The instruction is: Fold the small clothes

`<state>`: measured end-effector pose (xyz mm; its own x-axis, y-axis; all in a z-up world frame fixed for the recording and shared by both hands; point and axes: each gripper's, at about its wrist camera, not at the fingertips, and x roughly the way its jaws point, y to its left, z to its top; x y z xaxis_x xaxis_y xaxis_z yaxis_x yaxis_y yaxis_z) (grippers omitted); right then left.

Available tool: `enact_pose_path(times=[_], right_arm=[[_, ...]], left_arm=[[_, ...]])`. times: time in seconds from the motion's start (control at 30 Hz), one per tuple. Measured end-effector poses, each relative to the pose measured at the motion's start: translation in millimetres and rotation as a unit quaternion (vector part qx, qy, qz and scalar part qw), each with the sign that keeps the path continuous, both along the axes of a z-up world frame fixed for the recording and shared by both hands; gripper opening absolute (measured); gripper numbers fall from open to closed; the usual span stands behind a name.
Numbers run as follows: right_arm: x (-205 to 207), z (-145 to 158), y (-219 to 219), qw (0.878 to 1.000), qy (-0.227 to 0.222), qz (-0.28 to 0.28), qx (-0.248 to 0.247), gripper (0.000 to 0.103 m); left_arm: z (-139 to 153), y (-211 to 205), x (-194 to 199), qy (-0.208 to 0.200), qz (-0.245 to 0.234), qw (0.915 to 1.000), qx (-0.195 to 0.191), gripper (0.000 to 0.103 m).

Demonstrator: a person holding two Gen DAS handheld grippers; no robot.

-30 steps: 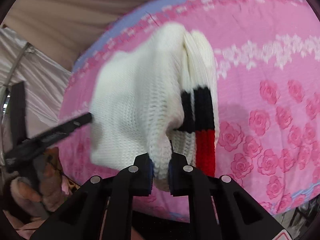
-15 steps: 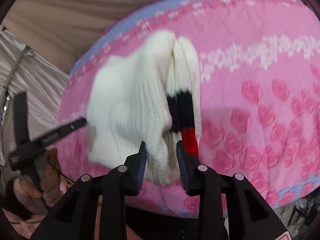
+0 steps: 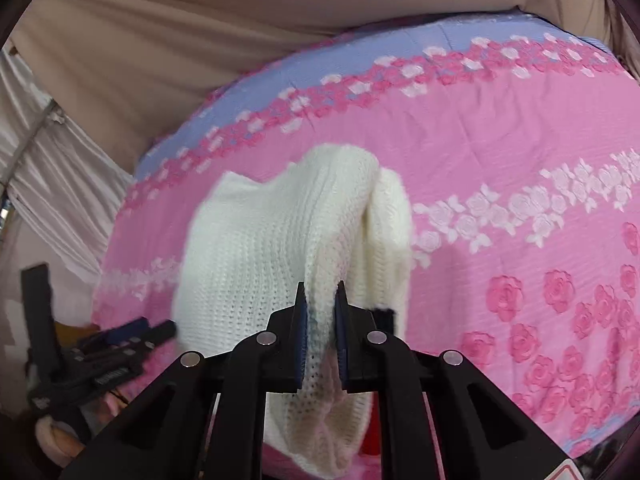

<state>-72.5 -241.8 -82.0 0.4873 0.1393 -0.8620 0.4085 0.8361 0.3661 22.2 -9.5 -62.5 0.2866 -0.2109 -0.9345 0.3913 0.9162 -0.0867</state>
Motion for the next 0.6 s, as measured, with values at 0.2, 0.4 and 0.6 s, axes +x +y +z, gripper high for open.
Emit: enact_pose_path(times=[0.2, 0.4, 0.6], right_arm=[[-11, 1, -10, 0.997, -0.020, -0.040, 0.060, 0.044], [-17, -15, -14, 0.996, 0.010, -0.049, 0.074, 0.073], [-6, -62, -15, 0.982, 0.021, -0.068, 0.174, 0.080]], left_arm=[[1, 0, 8, 0.017, 0.008, 0.9992, -0.035, 0.066], [-9, -7, 23, 0.073, 0.011, 0.9916, -0.107, 0.074], [-45, -27, 36, 0.116, 0.016, 0.9872, -0.108, 0.079]])
